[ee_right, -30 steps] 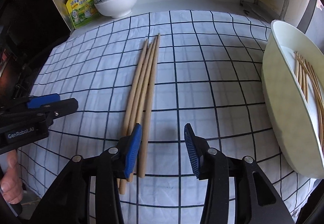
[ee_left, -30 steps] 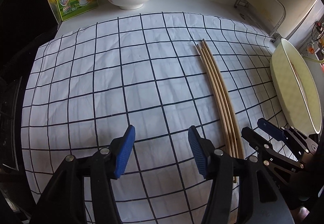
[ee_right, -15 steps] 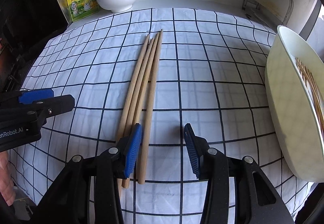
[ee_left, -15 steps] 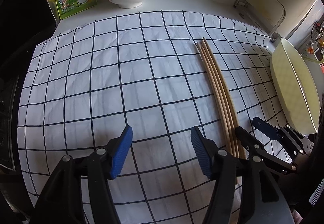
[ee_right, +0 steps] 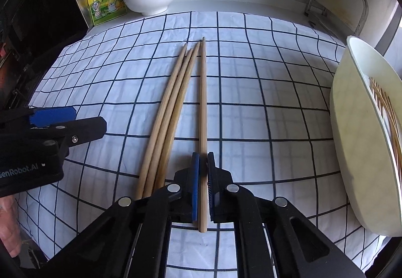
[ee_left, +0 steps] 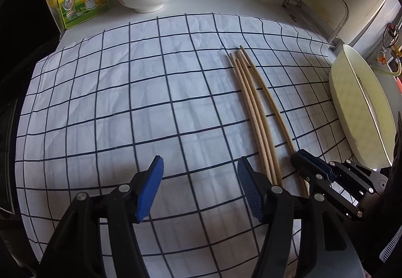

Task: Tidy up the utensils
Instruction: 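Close the right tool on one chopstick while the left tool grasps another, then carry both held chopsticks over the white basin, then lower the chopsticks into the basin and open both tools, then move both open tools back over the last chopsticks on the cloth, then close the right tool on one chopstick while the left tool grasps the other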

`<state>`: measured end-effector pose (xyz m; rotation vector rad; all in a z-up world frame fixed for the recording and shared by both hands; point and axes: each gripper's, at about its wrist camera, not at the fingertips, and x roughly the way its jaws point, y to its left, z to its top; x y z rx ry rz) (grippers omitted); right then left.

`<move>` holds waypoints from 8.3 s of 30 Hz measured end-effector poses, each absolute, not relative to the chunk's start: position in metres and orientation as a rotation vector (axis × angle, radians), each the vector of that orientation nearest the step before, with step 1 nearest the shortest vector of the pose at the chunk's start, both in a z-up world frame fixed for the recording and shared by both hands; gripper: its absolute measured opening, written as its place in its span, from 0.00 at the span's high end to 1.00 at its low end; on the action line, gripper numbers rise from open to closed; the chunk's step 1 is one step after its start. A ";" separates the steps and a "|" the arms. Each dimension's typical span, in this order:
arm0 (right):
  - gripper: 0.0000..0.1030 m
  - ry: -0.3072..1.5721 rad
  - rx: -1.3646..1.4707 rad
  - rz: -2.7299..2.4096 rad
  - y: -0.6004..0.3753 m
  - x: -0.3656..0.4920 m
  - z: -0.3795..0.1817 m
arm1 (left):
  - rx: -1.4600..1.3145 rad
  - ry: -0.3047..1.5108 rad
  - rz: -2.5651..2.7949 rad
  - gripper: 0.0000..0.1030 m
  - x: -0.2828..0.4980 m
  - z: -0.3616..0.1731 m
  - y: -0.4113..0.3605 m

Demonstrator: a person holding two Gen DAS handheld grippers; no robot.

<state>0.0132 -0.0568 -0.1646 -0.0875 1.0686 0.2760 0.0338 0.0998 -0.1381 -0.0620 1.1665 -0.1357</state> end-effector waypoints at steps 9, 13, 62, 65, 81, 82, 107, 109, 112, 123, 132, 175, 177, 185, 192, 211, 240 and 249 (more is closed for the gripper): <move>0.94 1.089 -0.031 0.226 -0.092 -0.001 -0.164 | -0.041 1.171 -0.166 0.39 0.038 -0.147 0.071; 0.94 1.097 -0.021 0.218 -0.101 -0.003 -0.164 | -0.029 1.176 -0.163 0.39 0.043 -0.153 0.062; 0.94 1.087 -0.040 0.223 -0.088 0.032 -0.166 | 0.006 1.166 -0.134 0.93 0.052 -0.157 0.065; 0.94 1.098 -0.003 0.229 -0.090 0.029 -0.164 | -0.005 1.180 -0.138 0.93 0.052 -0.154 0.070; 0.94 0.965 0.097 0.285 -0.125 0.012 -0.078 | 0.016 1.054 -0.160 0.93 0.054 -0.068 0.043; 0.94 0.952 0.101 0.278 -0.132 0.012 -0.073 | 0.019 1.045 -0.167 0.93 0.055 -0.064 0.037; 0.94 0.966 0.252 -0.038 -0.339 0.034 -0.087 | 0.201 1.067 -0.536 0.93 0.107 -0.066 -0.220; 0.94 0.982 0.267 -0.043 -0.344 0.036 -0.095 | 0.217 1.087 -0.539 0.92 0.110 -0.075 -0.226; 0.94 0.997 0.283 -0.053 -0.351 0.037 -0.102 | 0.237 1.108 -0.537 0.92 0.111 -0.084 -0.232; 0.87 0.978 0.291 -0.063 -0.357 0.031 -0.093 | 0.224 1.092 -0.499 0.72 0.111 -0.075 -0.219; 0.85 0.971 0.274 -0.042 -0.344 0.023 -0.083 | 0.195 1.076 -0.463 0.68 0.100 -0.061 -0.194; 0.59 1.044 0.067 0.318 -0.103 0.009 -0.089 | -0.052 1.077 -0.045 0.34 0.041 -0.072 0.092; 0.59 1.064 0.065 0.328 -0.092 0.009 -0.102 | -0.055 1.088 -0.039 0.34 0.039 -0.079 0.100; 0.59 1.114 0.037 0.302 -0.068 0.012 -0.148 | -0.063 1.132 -0.036 0.34 0.035 -0.108 0.120; 0.59 1.108 0.008 0.272 -0.060 0.011 -0.161 | -0.060 1.148 -0.048 0.34 0.032 -0.119 0.125; 0.94 1.057 -0.090 0.244 -0.061 0.007 -0.164 | -0.045 1.154 -0.086 0.33 0.030 -0.131 0.097; 0.73 1.058 -0.063 0.142 -0.110 0.004 -0.166 | 0.067 1.139 -0.089 0.40 0.048 -0.163 0.029; 0.94 1.077 -0.038 0.210 -0.106 0.013 -0.165 | 0.059 1.176 -0.151 0.93 0.050 -0.157 0.023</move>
